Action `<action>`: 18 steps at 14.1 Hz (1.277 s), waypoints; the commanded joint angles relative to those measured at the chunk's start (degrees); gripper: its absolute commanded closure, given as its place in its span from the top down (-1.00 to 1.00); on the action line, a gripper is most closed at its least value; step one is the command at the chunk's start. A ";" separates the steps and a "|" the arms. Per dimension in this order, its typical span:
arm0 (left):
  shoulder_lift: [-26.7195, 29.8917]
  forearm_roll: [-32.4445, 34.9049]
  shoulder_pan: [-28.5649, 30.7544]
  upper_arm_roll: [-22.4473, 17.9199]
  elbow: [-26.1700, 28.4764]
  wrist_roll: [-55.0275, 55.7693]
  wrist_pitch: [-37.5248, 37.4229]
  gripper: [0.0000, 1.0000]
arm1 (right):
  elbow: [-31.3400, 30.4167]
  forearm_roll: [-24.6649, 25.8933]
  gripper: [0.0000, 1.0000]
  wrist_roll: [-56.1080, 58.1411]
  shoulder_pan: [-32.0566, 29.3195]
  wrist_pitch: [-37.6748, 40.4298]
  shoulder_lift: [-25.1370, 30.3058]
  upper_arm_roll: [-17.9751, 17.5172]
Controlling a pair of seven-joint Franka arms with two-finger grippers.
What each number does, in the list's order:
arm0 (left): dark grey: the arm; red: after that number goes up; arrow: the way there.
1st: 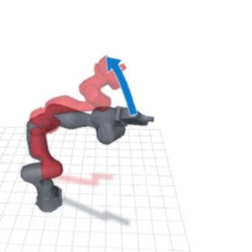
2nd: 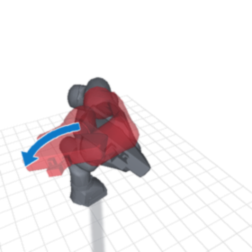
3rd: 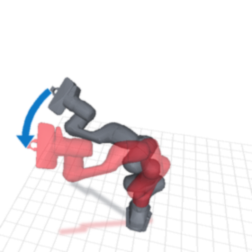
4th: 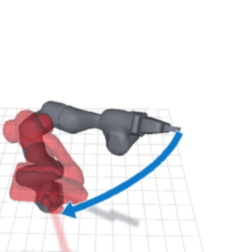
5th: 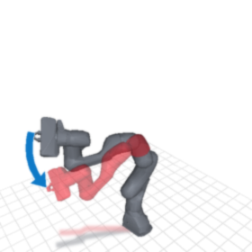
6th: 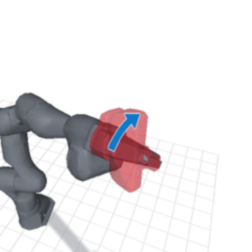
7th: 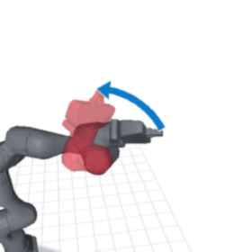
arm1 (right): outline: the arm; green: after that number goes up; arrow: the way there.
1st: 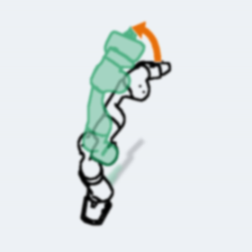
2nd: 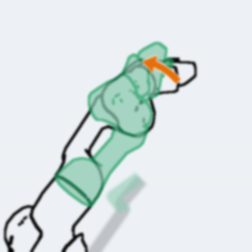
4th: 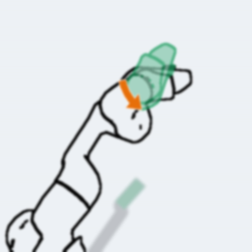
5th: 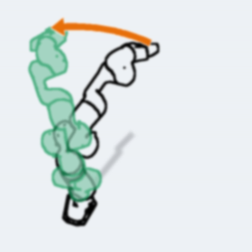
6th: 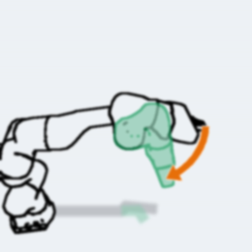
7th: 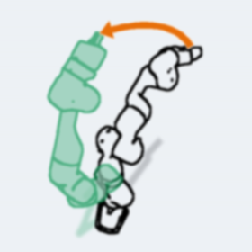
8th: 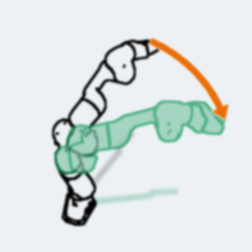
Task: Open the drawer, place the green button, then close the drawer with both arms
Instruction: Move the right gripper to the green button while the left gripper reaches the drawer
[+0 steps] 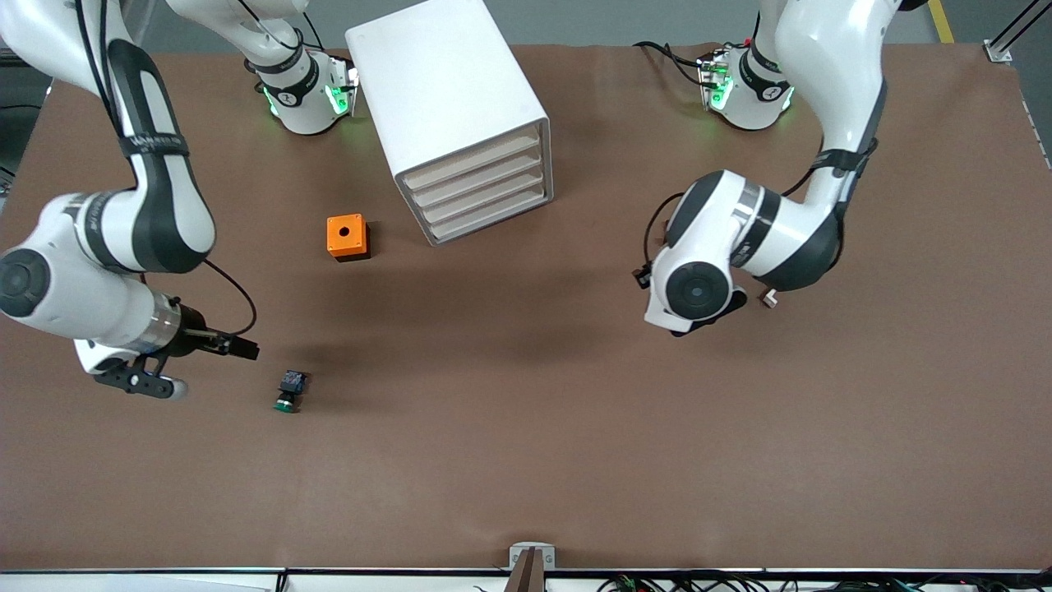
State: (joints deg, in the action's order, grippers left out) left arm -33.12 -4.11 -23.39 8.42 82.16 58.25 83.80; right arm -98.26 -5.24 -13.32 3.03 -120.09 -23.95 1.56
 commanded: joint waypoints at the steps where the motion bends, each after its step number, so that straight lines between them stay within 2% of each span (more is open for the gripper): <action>1: -4.92 -4.83 -1.74 -0.16 -6.56 2.13 -1.62 0.99 | 0.61 -0.13 1.00 -3.19 1.36 -1.81 -2.06 0.11; 6: -11.42 -20.38 -4.64 -0.24 -11.14 24.24 -1.27 0.99 | 0.44 0.40 1.00 -5.74 1.62 -5.67 -5.05 0.28; 10: -18.37 -26.36 -6.22 -0.24 -15.01 41.38 -1.01 0.99 | 0.44 2.51 1.00 -7.59 0.22 -12.35 -9.62 0.37; 15: -23.73 -39.36 -5.70 -0.60 -14.75 55.81 -0.22 0.99 | 0.53 2.77 1.00 -8.47 0.74 -14.02 -11.38 0.37; 18: -24.36 -44.13 -5.52 -0.68 -14.05 59.17 -0.83 0.99 | 0.53 2.86 1.00 -10.40 1.62 -14.12 -11.91 0.46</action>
State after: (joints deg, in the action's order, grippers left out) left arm -56.69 -45.62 -29.01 7.93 69.38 114.46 84.05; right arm -98.33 -3.36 -21.17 4.17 -133.96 -35.33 2.20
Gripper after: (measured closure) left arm 0.000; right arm 0.000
